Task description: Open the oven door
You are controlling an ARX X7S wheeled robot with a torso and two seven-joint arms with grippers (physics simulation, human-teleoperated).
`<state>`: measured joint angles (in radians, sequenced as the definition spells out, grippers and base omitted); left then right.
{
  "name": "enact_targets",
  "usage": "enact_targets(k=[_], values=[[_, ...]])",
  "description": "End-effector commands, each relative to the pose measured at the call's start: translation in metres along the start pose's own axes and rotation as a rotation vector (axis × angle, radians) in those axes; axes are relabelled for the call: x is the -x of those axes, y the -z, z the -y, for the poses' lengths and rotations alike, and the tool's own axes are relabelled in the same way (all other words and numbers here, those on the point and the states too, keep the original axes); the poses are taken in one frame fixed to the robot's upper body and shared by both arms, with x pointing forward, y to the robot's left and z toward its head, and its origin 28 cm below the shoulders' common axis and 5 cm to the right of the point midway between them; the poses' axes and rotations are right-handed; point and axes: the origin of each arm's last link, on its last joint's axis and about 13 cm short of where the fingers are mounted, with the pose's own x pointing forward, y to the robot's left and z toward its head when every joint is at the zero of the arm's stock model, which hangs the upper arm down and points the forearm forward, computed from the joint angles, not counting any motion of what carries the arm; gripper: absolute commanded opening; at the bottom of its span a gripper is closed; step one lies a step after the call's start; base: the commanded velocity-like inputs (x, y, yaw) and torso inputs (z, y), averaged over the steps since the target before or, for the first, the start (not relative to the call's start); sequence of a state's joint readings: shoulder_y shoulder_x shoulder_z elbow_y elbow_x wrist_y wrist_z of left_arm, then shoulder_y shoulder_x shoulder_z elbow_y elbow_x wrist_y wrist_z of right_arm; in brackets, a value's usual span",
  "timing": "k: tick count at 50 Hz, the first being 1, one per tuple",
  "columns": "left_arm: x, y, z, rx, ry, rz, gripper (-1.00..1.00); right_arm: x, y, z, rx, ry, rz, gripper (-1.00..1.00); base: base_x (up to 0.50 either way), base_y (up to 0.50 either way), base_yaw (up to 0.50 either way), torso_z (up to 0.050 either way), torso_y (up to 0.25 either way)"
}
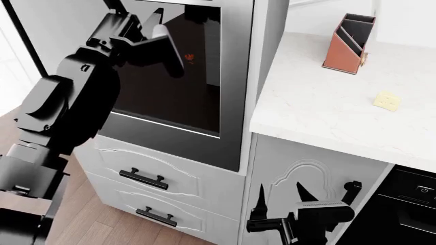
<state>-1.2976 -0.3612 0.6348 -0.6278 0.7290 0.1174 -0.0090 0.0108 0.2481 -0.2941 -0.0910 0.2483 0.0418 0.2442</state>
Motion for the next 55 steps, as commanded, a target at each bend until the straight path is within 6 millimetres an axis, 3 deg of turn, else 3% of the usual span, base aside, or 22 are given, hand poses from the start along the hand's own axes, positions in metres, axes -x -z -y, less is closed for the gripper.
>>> enact_targets(k=[1,55], values=[[-0.003,-0.001,-0.001,-0.004,-0.004,-0.002,1.00,0.000,0.000,0.000,0.001,-0.001,0.000,1.00,0.00,0.00,0.00,0.000,0.000],[-0.015,0.009,-0.002,-0.030,0.017,-0.062,1.00,0.001,0.000,0.000,0.006,-0.005,0.003,1.00,0.00,0.00,0.00,0.000,0.000]])
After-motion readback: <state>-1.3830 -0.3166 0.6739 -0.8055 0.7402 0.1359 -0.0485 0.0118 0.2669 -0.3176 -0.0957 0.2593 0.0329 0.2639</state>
